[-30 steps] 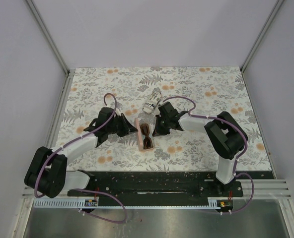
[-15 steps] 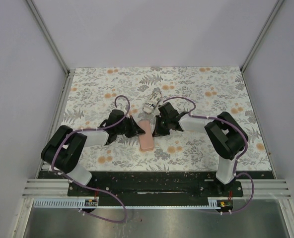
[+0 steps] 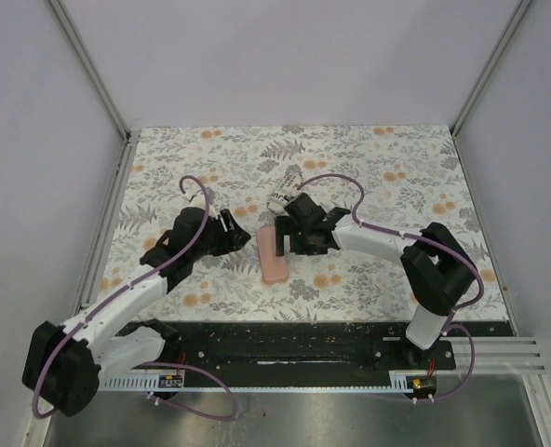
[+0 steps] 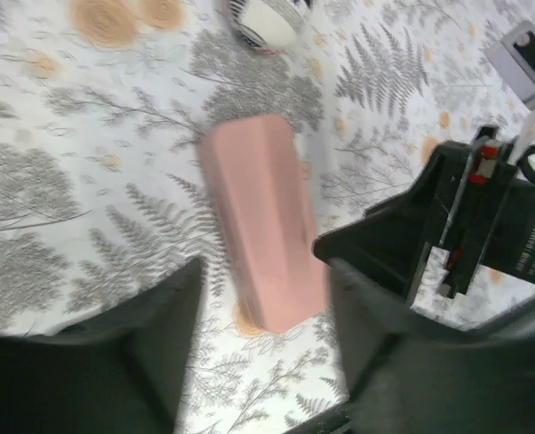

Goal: Organize the sunglasses

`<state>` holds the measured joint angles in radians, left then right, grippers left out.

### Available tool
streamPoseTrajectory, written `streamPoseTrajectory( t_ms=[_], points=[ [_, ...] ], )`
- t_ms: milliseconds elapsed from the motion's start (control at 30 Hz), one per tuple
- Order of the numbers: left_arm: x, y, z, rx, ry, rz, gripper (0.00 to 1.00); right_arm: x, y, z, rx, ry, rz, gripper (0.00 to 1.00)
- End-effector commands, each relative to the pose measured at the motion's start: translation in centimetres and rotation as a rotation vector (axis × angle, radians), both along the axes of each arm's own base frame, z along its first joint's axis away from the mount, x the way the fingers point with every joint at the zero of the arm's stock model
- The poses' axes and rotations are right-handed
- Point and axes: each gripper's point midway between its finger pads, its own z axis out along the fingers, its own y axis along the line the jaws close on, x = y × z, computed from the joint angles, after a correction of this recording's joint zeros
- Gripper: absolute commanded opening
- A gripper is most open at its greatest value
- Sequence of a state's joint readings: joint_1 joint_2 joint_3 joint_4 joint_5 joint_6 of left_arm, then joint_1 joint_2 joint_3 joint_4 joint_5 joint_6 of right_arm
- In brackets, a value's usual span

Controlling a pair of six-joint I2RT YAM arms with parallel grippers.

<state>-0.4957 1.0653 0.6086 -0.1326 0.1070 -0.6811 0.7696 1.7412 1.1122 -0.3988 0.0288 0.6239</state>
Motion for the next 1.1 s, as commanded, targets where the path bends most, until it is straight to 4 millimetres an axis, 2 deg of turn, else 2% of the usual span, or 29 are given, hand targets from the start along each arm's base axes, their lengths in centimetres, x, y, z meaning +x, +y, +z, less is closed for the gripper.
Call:
streamPoseTrajectory(
  t_ms=[0, 67, 167, 267, 367, 433, 500, 667, 733, 833, 867, 967, 1067],
  points=[
    [0.4, 6.0, 1.8, 0.148, -0.102, 0.249, 0.76, 0.3, 1.8, 3.5, -0.029, -0.107, 0.024, 0.99],
    [-0.2, 8.0, 2.2, 0.163, -0.138, 0.33, 0.98, 0.3, 3.3, 3.5, -0.055, -0.126, 0.047, 0.99],
    [-1.1, 10.3, 2.4, 0.193, -0.183, 0.414, 0.99, 0.1, 4.7, 2.7, -0.137, -0.136, 0.082, 1.0],
    [-1.8, 12.5, 1.6, 0.258, -0.2, 0.478, 0.99, 0.0, 5.6, 0.7, -0.198, -0.1, 0.111, 0.99],
    [-2.0, 13.1, 0.4, 0.293, -0.214, 0.479, 0.99, -0.2, 6.0, -1.5, -0.239, -0.061, 0.131, 0.99],
    [-2.0, 12.8, -0.6, 0.286, -0.22, 0.461, 0.99, -0.2, 6.1, -2.8, -0.259, -0.04, 0.129, 0.89],
    [-1.9, 12.1, -1.1, 0.265, -0.23, 0.423, 0.98, -0.3, 5.7, -4.0, -0.301, -0.024, 0.134, 0.66],
    [-1.7, 12.2, -0.8, 0.266, -0.248, 0.433, 0.98, 0.1, 3.9, -3.1, -0.344, -0.031, 0.114, 0.43],
    [-1.8, 12.1, -1.0, 0.262, -0.248, 0.425, 0.98, 0.5, 2.4, -2.2, -0.325, -0.021, 0.084, 0.42],
    [-1.9, 12.1, -0.8, 0.252, -0.255, 0.428, 0.97, 2.1, -2.0, -0.8, -0.296, -0.007, -0.014, 0.42],
    [-1.9, 12.1, -0.7, 0.247, -0.259, 0.43, 0.97, 2.9, -3.7, 0.6, -0.278, -0.028, -0.054, 0.42],
    [-2.0, 12.3, -0.6, 0.232, -0.273, 0.44, 0.97, 4.4, -10.0, 2.2, -0.28, -0.054, -0.179, 0.42],
    [-2.1, 12.4, -0.5, 0.226, -0.281, 0.445, 0.97, 5.4, -15.5, 2.4, -0.26, -0.04, -0.292, 0.43]
  ],
)
